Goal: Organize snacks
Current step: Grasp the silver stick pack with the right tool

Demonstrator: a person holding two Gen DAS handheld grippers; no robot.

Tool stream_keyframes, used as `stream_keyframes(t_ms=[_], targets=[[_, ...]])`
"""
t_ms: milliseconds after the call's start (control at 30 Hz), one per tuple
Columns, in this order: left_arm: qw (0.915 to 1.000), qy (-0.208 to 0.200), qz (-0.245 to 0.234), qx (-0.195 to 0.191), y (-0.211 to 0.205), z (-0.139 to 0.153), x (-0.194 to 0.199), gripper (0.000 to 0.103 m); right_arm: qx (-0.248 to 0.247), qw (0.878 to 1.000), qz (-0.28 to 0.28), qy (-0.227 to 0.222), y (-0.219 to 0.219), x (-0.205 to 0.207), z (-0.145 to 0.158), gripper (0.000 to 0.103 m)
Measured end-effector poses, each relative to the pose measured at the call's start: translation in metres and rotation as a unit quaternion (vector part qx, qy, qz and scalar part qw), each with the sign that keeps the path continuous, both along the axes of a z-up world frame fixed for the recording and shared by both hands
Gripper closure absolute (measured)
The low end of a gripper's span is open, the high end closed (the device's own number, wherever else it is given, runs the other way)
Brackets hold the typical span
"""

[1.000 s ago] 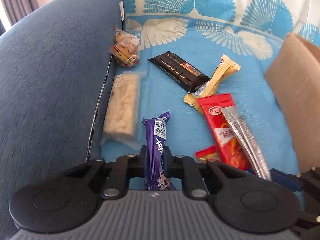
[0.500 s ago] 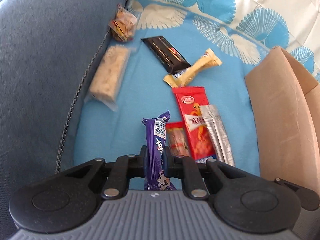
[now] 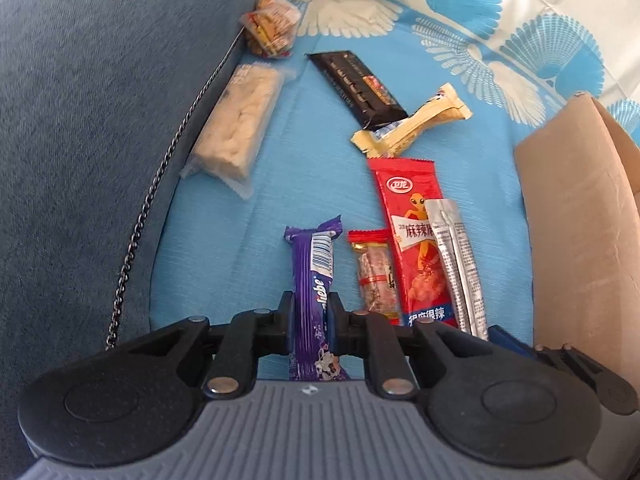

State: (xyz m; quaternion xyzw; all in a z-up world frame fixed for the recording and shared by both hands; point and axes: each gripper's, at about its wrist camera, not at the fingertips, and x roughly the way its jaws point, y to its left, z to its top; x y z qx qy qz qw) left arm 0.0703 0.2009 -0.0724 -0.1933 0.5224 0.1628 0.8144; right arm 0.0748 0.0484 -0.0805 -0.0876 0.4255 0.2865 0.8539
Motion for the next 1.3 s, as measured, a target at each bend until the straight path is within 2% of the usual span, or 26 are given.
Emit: stream_keyframes(t_ms=[233,333,400,533,867,933,1200,1267,1300], targets=[[0.9998,0.014,0.005,-0.012,0.002,-0.007,0.0,0.086,-0.005,1.0,0.005,-0.016,0.0,-0.007,0.006,0.079],[0.9999,0.016,0.002,-0.007,0.0,-0.008,0.001,0.086,-0.016,1.0,0.007,-0.018,-0.002,-0.013,0.011,0.081],[0.9999,0.014,0.002,-0.004,0.0,-0.007,0.001,0.086,-0.019,1.0,0.007,-0.006,-0.003,-0.015,0.011,0.08],[0.9999,0.012,0.004,0.008,-0.001,-0.006,0.002,0.086,-0.004,1.0,0.005,0.003,-0.003,-0.013,0.009,0.067],[0.9994,0.026,-0.016,0.018,-0.007,-0.01,0.005,0.084,-0.001,1.0,0.003,-0.004,0.001,-0.005,-0.001,0.065],[0.9995,0.025,-0.014,0.017,-0.006,-0.01,0.005,0.084,-0.001,1.0,0.004,-0.007,0.0,-0.006,-0.001,0.07],[0.9998,0.01,-0.005,0.017,-0.003,-0.005,0.003,0.087,0.005,1.0,0.001,-0.023,-0.002,-0.007,0.005,0.08],[0.9998,-0.005,-0.003,0.018,-0.004,0.0,0.002,0.087,0.013,0.999,0.003,-0.034,-0.004,-0.008,0.011,0.088],[0.9997,-0.014,-0.003,0.019,-0.005,0.003,0.001,0.087,0.017,0.999,0.004,-0.04,-0.005,-0.01,0.015,0.096]])
